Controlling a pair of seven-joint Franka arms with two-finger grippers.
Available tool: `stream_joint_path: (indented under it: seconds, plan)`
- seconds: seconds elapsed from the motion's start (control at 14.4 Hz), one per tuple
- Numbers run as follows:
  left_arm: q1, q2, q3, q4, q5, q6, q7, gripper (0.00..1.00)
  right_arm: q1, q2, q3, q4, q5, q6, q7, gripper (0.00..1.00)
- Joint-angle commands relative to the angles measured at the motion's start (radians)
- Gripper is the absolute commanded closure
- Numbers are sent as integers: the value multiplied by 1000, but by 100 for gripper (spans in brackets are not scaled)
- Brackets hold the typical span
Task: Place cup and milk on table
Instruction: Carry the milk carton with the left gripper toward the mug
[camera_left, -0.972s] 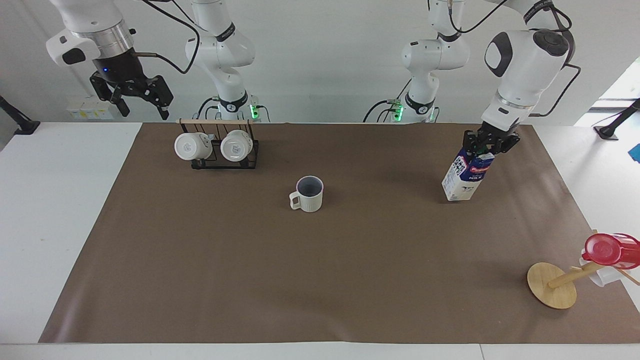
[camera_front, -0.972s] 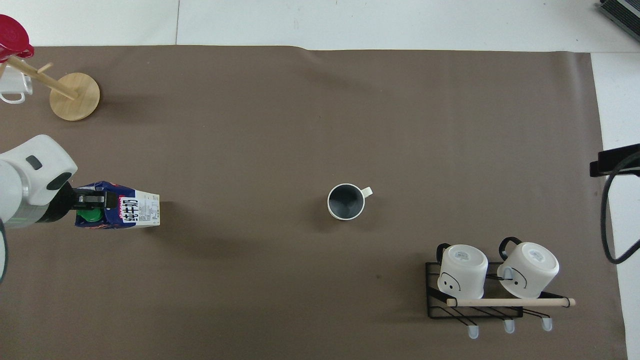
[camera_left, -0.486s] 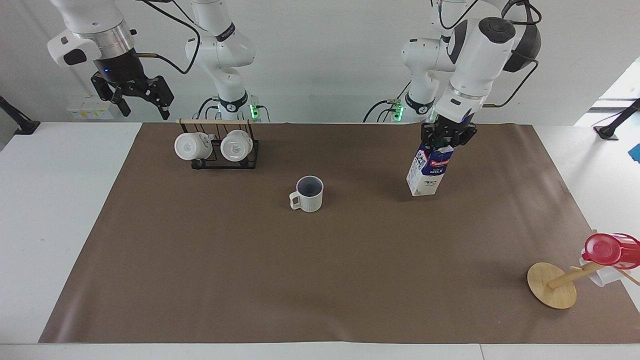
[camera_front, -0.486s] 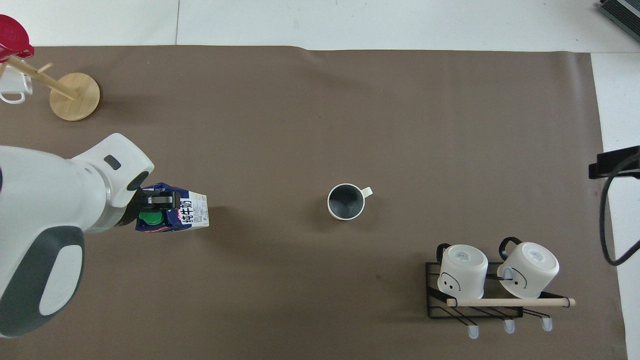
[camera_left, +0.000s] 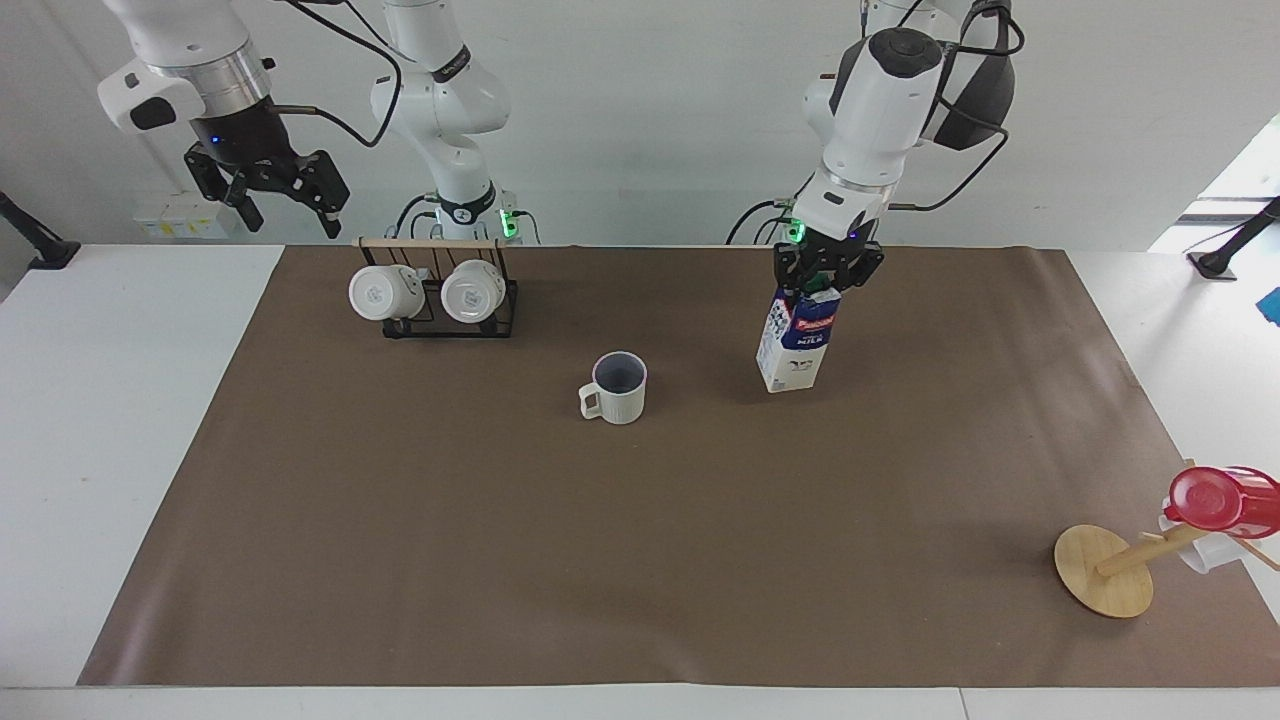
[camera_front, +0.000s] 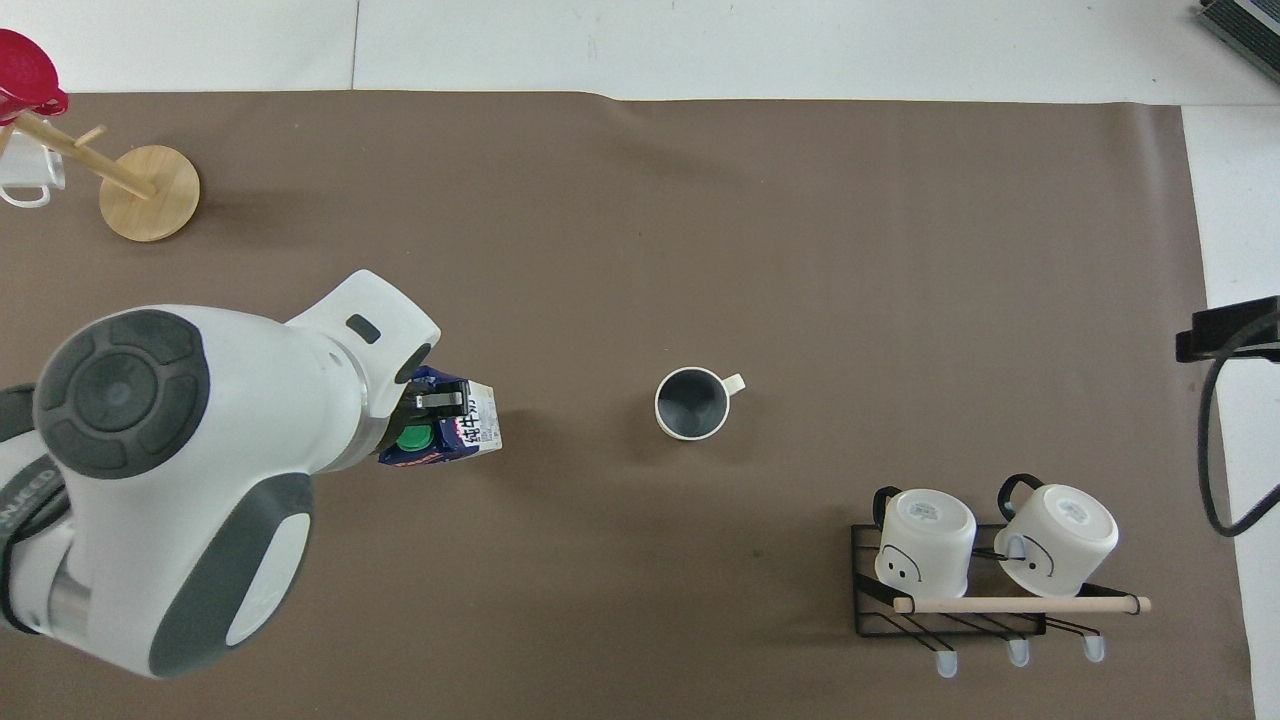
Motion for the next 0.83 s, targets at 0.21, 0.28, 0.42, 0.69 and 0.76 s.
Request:
stream_joint_path:
  seconds: [0.21,0.28,0.42,0.69,0.76]
  plan:
    - [-80,79,16,29,-9,87,-120,45,-1,-27,3,-27,15,2,16,0]
    - [-82,92,14,29,-9,95,-125,45,-6,-26,3,-25,15,-6,16,0]
    - [-126,120,10,41,-9,112,-165,46,-9,-25,3,-24,14,-4,16,0]
    - [-151,177,10,95,-9,118,-185,44,-4,-25,3,-24,14,-4,15,0]
    - [-151,180,10,95,-8,118,-177,44,-4,-25,3,-24,14,-4,15,0]
